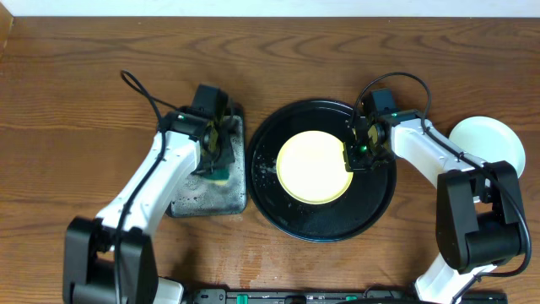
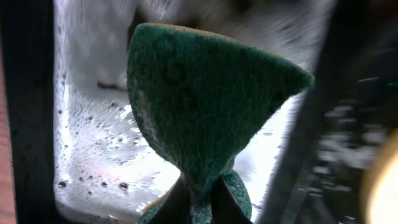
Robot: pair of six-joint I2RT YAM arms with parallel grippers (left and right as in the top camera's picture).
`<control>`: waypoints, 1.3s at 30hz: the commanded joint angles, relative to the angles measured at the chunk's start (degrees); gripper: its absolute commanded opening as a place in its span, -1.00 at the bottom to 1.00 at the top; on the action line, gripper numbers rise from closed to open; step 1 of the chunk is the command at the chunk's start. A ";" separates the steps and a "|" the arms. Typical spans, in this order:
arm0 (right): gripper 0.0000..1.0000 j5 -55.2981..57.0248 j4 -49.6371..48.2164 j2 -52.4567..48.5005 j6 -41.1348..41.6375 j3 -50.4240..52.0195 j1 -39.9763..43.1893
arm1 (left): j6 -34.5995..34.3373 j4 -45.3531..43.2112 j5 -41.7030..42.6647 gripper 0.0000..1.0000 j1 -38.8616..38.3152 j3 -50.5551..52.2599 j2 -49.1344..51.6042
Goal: Clean dirty plates on tray and stack at the side
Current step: 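Return the sponge to the soapy tray with the left gripper, then lift the yellow plate with right gripper and tilt it over the tray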
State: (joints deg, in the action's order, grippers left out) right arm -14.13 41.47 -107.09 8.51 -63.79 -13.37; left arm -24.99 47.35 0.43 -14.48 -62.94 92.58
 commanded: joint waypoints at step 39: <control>-0.98 19.91 -28.11 11.04 -3.52 -5.31 -26.47 | 2.27 17.11 3.39 0.64 2.62 -7.80 -35.06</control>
State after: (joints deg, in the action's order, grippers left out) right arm -1.74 16.08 -93.30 5.52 -68.66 -36.56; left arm -22.68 64.27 3.75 -12.08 -69.54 57.34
